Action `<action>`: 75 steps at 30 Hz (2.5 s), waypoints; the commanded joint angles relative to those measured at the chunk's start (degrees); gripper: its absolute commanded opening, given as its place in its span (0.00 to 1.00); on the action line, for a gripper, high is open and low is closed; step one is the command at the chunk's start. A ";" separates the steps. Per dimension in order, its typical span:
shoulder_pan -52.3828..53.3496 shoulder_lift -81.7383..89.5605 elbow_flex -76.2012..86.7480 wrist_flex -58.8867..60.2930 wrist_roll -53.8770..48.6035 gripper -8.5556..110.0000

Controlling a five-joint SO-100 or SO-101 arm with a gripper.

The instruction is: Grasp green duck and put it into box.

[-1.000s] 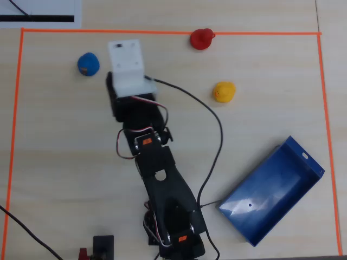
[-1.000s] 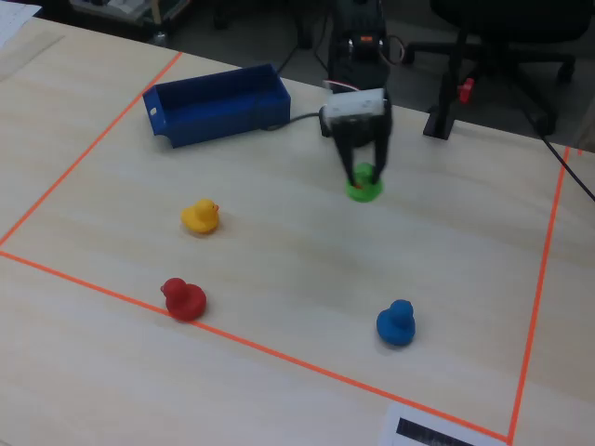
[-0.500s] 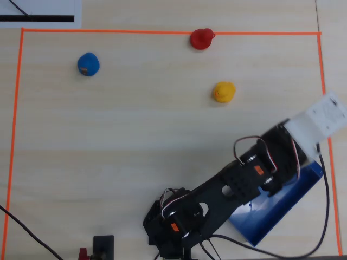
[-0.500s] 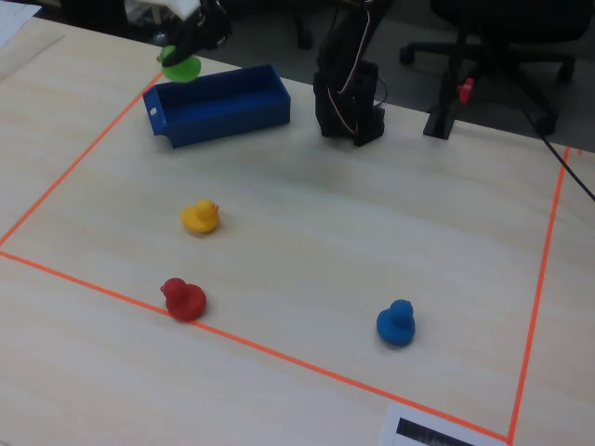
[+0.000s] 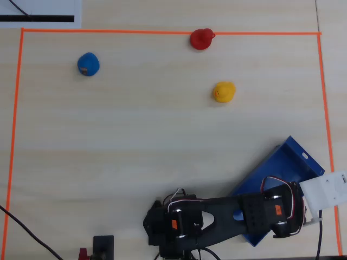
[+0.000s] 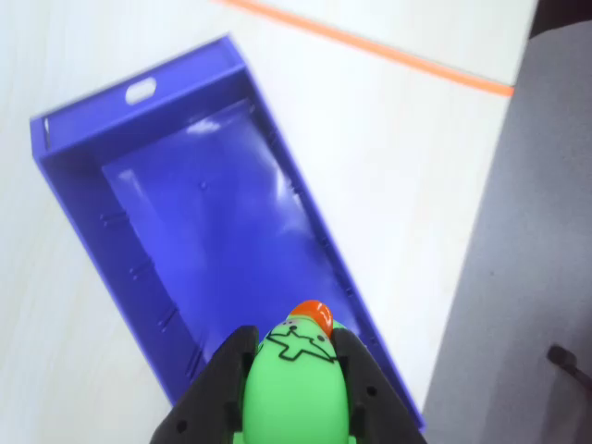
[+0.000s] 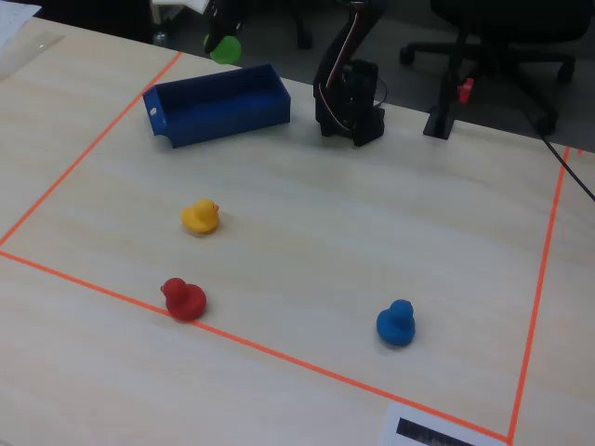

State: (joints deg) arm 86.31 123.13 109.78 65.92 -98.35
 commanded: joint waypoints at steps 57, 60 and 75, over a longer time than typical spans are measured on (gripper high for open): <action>-38.06 14.50 10.11 -13.27 13.45 0.16; -53.88 20.83 13.36 -9.05 13.18 0.08; -84.99 51.59 56.34 2.99 12.13 0.07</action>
State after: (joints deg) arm 4.66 169.37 158.99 68.91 -85.78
